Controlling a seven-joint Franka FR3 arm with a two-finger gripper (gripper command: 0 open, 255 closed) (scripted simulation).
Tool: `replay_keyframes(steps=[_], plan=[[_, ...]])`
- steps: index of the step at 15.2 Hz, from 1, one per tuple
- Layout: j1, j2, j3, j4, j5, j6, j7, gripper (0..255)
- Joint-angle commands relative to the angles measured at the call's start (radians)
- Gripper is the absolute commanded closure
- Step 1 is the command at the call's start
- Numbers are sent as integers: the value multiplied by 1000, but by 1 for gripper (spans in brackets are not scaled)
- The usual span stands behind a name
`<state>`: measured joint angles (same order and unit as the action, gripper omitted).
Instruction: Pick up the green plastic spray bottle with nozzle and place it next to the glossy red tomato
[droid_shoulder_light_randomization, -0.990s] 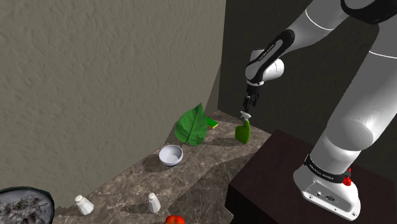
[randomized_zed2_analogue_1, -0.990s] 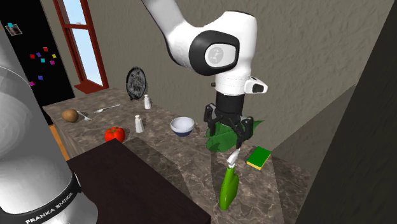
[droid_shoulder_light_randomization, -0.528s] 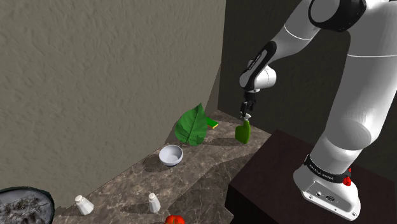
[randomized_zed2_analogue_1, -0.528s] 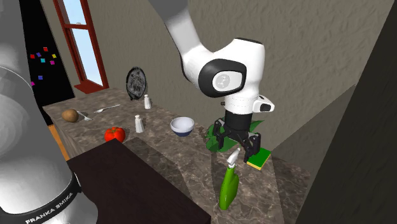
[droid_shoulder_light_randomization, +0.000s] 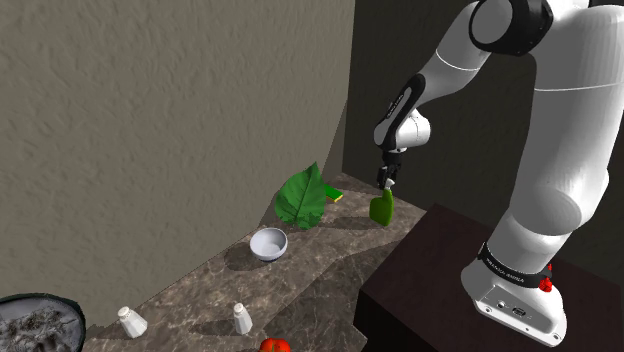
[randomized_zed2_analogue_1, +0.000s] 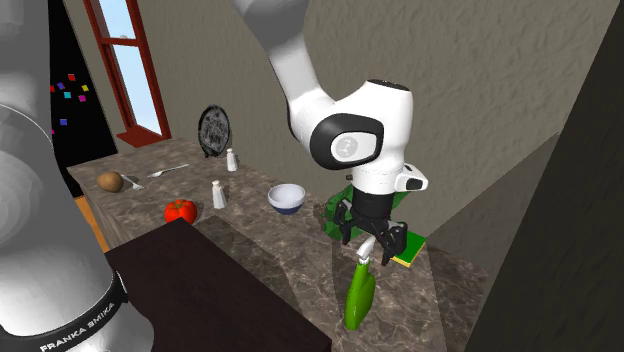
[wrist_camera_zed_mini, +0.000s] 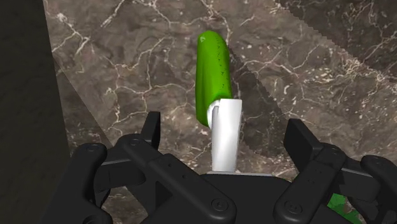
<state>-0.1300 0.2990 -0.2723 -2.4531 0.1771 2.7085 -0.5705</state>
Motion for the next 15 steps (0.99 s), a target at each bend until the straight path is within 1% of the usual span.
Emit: replay_keyframes(steps=[1,4,5,14,15], plan=[[-1,1,0,1,1,1,-1,0],[-1,1,0,0,1,1,-1,0],[-1,1,0,0,1,1,-1,255],[-1,1,0,1,1,1,-1,255],[4,-13,-6,-2,-9,-11,6,255]])
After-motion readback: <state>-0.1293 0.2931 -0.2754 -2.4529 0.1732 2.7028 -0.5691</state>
